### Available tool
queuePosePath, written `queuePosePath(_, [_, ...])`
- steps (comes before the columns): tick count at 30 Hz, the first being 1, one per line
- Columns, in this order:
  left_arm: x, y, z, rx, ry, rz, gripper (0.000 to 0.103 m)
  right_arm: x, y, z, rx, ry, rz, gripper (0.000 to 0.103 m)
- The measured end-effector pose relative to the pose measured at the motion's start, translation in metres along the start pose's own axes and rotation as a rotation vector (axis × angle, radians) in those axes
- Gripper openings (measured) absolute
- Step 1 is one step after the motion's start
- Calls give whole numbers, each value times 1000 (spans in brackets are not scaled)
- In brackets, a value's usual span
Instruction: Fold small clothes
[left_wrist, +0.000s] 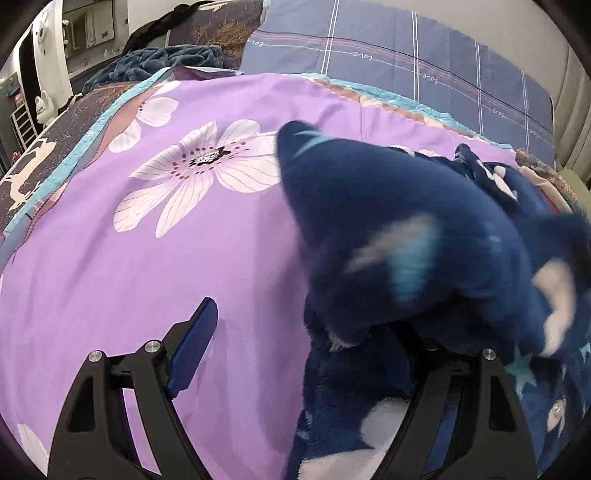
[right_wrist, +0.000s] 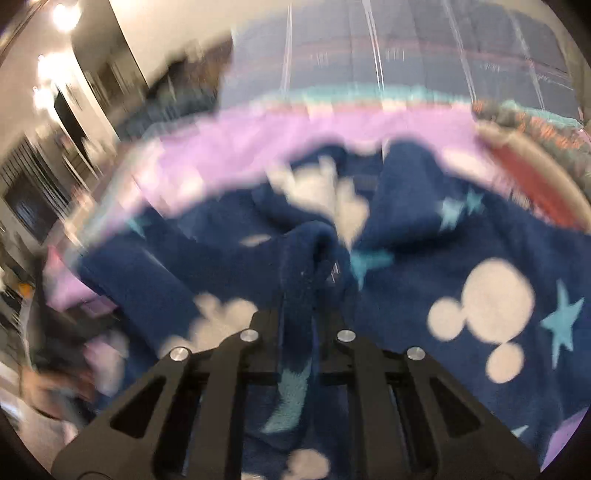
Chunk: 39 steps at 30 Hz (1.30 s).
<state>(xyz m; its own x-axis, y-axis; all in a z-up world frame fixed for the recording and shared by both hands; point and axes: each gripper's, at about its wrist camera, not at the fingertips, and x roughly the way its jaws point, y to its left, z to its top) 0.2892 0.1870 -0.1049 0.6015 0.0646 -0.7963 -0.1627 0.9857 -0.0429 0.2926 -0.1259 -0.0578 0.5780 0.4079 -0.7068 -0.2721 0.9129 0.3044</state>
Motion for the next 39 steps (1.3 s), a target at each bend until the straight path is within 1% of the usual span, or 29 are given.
queuePosePath(1, [-1, 0, -2, 3, -6, 5, 82, -10, -4, 3, 1, -31, -13, 11])
queuePosePath(3, [-7, 0, -7, 9, -25, 2, 82, -36, -20, 9, -1, -104, -108, 11])
queuePosePath(4, [-10, 0, -8, 12, -32, -9, 82, -39, -28, 11, -1, -110, -145, 11])
queuePosePath(5, [-13, 0, -11, 19, -34, -34, 82, -41, -43, 11, 10, -102, -204, 12])
queuePosePath(6, [-14, -1, -13, 26, -32, -50, 82, -37, -56, 10, 33, -83, -234, 16])
queuePosePath(7, [-15, 0, -15, 30, -29, -54, 82, -33, -72, 7, 73, -53, -250, 21])
queuePosePath(8, [-15, 2, -17, 24, -29, -48, 82, -26, -92, 1, 142, -12, -253, 23])
queuePosePath(9, [-14, 4, -17, 14, -26, -50, 82, -21, -107, -3, 191, 13, -244, 33])
queuePosePath(10, [-14, 8, -16, -5, -20, -64, 82, -19, -120, -9, 240, 28, -230, 39])
queuePosePath(11, [-14, 10, -16, -13, -19, -68, 82, -21, -134, -16, 295, 27, -200, 38])
queuePosePath(12, [-14, 11, -16, -18, -20, -70, 82, -22, -139, -22, 324, 20, -159, 42])
queuePosePath(13, [-14, 11, -17, -17, -21, -68, 82, -24, -144, -27, 345, 14, -112, 49])
queuePosePath(14, [-14, 8, -18, -8, -24, -56, 82, -27, -147, -31, 352, 10, -68, 52])
queuePosePath(15, [-14, 6, -18, 0, -25, -45, 82, -31, -147, -32, 340, 6, -44, 56])
queuePosePath(19, [-11, -7, -22, 45, -22, -2, 82, -36, -124, -35, 223, 11, 2, 72])
queuePosePath(21, [-7, -11, -23, 61, -10, 13, 83, -25, -110, -36, 169, 58, 25, 72])
queuePosePath(22, [-6, -11, -23, 62, -7, 18, 84, -17, -104, -35, 152, 81, 12, 53])
queuePosePath(23, [-6, -9, -23, 55, -7, 22, 86, -10, -98, -37, 128, 96, -23, 30])
queuePosePath(24, [-6, -8, -23, 50, -7, 18, 87, -5, -94, -36, 116, 110, -53, 18])
queuePosePath(25, [-7, -7, -23, 43, -8, 10, 87, -7, -92, -35, 124, 110, -69, 17])
queuePosePath(27, [-7, -2, -24, 20, -9, -13, 87, -28, -87, -31, 140, 24, -76, 17])
queuePosePath(29, [-6, 1, -24, 3, -1, -36, 88, -48, -83, -28, 119, -20, -120, 17])
queuePosePath(31, [-6, 2, -24, -3, -1, -47, 88, -52, -87, -29, 123, -4, -145, 17])
queuePosePath(33, [-10, 2, -24, -6, -9, -68, 88, -46, -95, -36, 129, 45, -205, 18])
queuePosePath(34, [-17, 4, -24, -8, -23, -117, 88, -42, -99, -40, 126, 66, -240, 26])
queuePosePath(35, [-23, 6, -25, -8, -35, -150, 87, -39, -106, -46, 136, 81, -248, 30])
queuePosePath(37, [-43, 9, -27, 4, -71, -225, 78, -47, -117, -53, 206, 55, -188, 32])
queuePosePath(38, [-51, 9, -27, 19, -80, -240, 70, -52, -119, -55, 220, 41, -168, 33])
queuePosePath(39, [-60, 8, -27, 41, -94, -247, 64, -57, -119, -54, 215, 24, -150, 34])
